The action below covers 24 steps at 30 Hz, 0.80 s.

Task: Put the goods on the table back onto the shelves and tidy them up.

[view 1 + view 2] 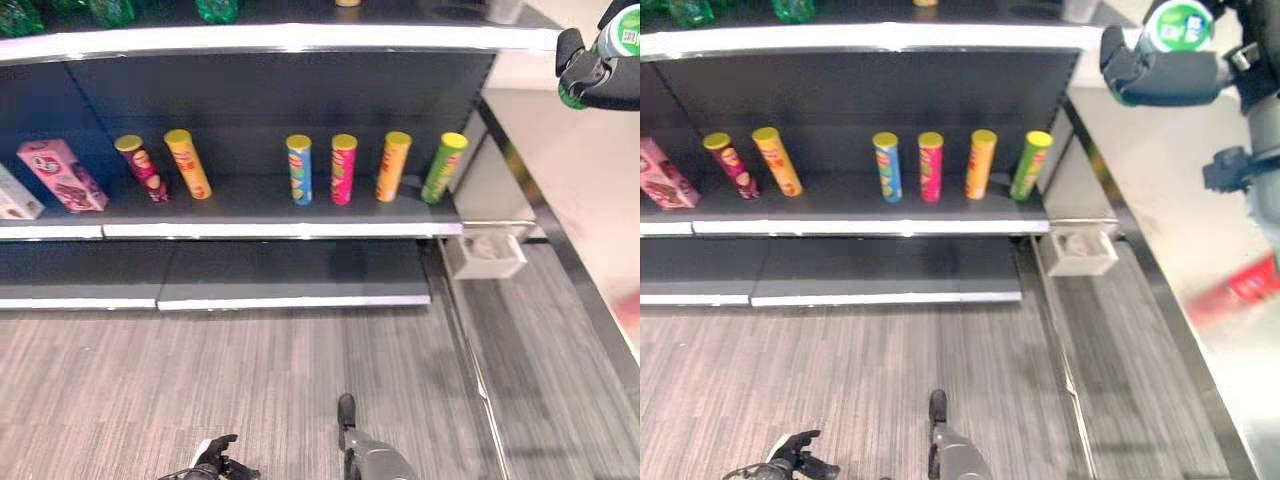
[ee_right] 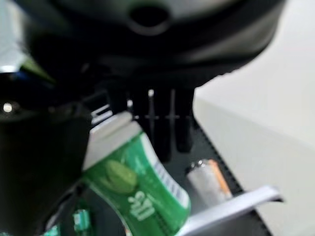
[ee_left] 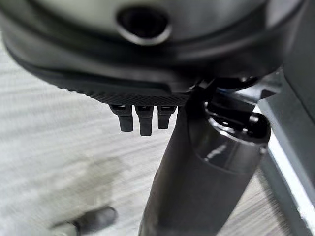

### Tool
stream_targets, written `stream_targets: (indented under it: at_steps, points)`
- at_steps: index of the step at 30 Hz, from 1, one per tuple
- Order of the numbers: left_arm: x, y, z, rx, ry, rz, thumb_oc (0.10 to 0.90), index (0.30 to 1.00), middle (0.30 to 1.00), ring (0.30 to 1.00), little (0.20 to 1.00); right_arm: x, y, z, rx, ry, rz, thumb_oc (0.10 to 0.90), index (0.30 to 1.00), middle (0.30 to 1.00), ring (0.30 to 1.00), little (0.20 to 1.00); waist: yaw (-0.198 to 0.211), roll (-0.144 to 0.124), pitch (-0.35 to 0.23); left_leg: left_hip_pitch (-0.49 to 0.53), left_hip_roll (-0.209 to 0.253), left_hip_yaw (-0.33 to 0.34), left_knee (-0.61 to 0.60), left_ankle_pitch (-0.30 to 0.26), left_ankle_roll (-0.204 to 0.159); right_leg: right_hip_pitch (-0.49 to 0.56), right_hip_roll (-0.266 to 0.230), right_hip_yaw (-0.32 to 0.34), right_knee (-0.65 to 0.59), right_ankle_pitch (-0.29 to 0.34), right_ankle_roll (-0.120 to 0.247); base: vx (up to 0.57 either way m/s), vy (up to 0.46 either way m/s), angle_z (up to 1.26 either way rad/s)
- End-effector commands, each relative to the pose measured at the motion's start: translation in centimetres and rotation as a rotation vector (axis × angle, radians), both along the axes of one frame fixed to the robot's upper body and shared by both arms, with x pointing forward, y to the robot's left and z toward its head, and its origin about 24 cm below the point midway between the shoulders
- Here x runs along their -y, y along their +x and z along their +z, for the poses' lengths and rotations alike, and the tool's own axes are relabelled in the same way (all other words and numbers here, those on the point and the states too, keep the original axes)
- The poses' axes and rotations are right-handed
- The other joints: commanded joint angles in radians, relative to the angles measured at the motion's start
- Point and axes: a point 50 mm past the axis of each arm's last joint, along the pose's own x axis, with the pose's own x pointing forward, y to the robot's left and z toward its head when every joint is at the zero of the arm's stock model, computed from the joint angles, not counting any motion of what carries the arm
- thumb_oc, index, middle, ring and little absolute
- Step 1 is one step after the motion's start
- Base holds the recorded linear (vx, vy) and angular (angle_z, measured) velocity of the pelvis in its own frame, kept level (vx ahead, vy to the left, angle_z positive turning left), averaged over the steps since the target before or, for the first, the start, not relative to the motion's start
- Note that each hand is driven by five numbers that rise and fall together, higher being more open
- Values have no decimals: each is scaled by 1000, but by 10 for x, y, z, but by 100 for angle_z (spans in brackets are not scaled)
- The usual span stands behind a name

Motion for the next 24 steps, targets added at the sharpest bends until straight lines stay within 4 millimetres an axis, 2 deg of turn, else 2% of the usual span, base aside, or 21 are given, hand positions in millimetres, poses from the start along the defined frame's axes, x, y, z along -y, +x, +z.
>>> stream_targets:
  at_steps: [1,4,5,6,7,8,9,10,11,13,15,16,18,24]
  points:
    - [-35,-2,10,17,110,-38,800,900,900,900,900,-3,-29,56,228,-2,23,400,300,300,300,300,19,-77,-71,-24,-9,76,47,-57,-65,109,-8,25,-37,-62,73,227,-186,65]
    - [-37,-3,11,16,116,-40,800,900,900,900,900,-10,-29,62,231,-23,48,400,300,300,300,300,30,-88,-77,-58,4,94,196,-77,-102,167,-7,13,-36,-103,57,191,-154,22]
    - [-37,-3,11,18,118,-52,800,900,900,900,900,-12,-29,64,232,-33,50,400,300,300,300,300,38,-93,-69,-90,3,100,275,-52,-119,191,-8,15,-38,-112,49,99,-172,1]
    - [-38,2,14,37,124,-61,800,900,900,900,900,-16,-28,71,231,-51,52,400,300,300,300,300,50,-108,-40,-194,13,120,464,29,-143,221,-18,10,-37,-128,31,34,-162,2]
    - [-38,3,14,38,124,-58,800,900,900,900,900,-17,-25,72,223,-52,49,400,300,300,300,300,50,-111,-34,-233,30,145,519,44,-139,229,-19,4,-38,-135,22,23,-189,16]
    - [-39,2,14,34,130,-57,800,900,900,900,900,-17,-23,75,210,-65,32,400,300,300,300,300,54,-121,-23,-276,86,213,517,55,-121,253,-28,-21,-45,-153,20,109,-121,6]
    - [-37,-2,11,9,128,-77,800,900,900,900,900,-18,-26,78,213,-84,24,400,300,300,300,300,52,-124,-26,-277,141,281,395,36,-110,270,-45,-40,-50,-166,27,178,-16,16]
    - [-36,-8,9,-28,142,-118,800,900,900,900,900,-23,-30,83,241,-99,40,400,300,300,300,300,56,-118,-33,-298,182,285,265,108,-130,283,-55,-48,-57,-177,32,244,105,39]
    - [-40,-13,8,-44,162,-117,800,900,900,900,900,-29,-32,86,262,-113,61,400,300,300,300,300,76,-110,-38,-314,191,224,157,183,-150,300,-49,-38,-64,-191,37,216,133,50]
    - [-42,-14,8,-39,166,-98,800,900,900,900,900,-35,-31,93,275,-129,75,400,300,300,300,300,86,-103,-39,-310,189,168,93,219,-169,325,-47,-21,-71,-207,38,184,117,-37]
    - [-33,-19,4,-47,146,-98,800,900,900,900,900,-47,-19,96,253,-137,99,400,300,300,300,300,87,-60,-72,-228,162,168,14,191,-170,342,-71,-1,-79,-205,57,251,337,-119]
    - [-32,-21,3,-53,147,-99,800,900,900,900,900,-49,-16,97,252,-132,103,400,300,300,300,300,89,-54,-84,-209,151,180,-2,184,-164,344,-84,3,-82,-199,64,216,383,-69]
    - [-37,-25,3,-62,165,-88,800,900,900,900,900,-53,-12,99,259,-120,116,400,300,300,300,300,95,-54,-96,-187,133,202,-7,164,-152,341,-109,14,-84,-185,82,102,253,-43]
    - [-44,-36,2,-96,189,-54,800,900,900,900,900,-61,-6,100,259,-149,107,400,300,300,300,300,102,-64,-109,-167,111,234,-7,132,-129,335,-140,32,-85,-167,108,21,108,7]
